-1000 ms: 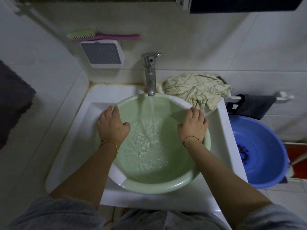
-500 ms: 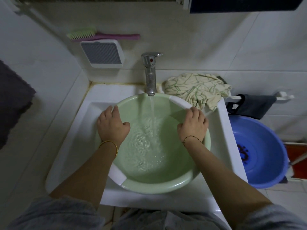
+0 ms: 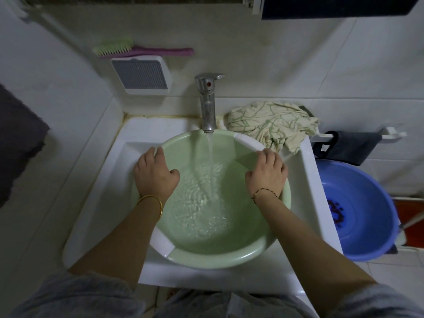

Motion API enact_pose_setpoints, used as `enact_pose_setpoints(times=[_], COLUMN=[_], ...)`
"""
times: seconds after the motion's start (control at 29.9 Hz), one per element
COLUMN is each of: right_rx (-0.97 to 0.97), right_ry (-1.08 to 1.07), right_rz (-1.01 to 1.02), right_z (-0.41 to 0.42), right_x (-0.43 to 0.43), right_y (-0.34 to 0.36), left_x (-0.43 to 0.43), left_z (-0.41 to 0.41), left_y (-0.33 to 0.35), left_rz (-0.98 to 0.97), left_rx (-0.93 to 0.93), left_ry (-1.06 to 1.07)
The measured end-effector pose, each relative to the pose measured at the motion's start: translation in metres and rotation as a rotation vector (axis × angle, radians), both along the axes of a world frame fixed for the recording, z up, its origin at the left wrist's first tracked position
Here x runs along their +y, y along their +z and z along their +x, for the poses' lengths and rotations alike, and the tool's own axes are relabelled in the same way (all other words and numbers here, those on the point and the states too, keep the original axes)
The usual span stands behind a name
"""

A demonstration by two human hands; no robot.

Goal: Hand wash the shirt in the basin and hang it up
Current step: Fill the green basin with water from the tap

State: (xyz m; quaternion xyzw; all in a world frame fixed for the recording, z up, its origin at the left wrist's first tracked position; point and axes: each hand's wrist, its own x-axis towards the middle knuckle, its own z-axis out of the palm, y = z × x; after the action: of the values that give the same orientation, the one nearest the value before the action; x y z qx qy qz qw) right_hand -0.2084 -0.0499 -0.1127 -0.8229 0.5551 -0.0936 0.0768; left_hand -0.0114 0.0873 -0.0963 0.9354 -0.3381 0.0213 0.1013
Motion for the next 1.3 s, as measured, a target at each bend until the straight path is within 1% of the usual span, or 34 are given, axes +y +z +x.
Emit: enact_pose_setpoints(times=[1.3], right_rx=[0.007], right_ry=[0.0], right_rz=[-0.001], right_z=[-0.0004], right_x=[0.0005], right_y=[0.0002], left_x=[0.0002], left_z=[0.0004], left_y=[-0.0001], left_rz=[-0.017], left_rx=[0.0], left_ry=[-0.008])
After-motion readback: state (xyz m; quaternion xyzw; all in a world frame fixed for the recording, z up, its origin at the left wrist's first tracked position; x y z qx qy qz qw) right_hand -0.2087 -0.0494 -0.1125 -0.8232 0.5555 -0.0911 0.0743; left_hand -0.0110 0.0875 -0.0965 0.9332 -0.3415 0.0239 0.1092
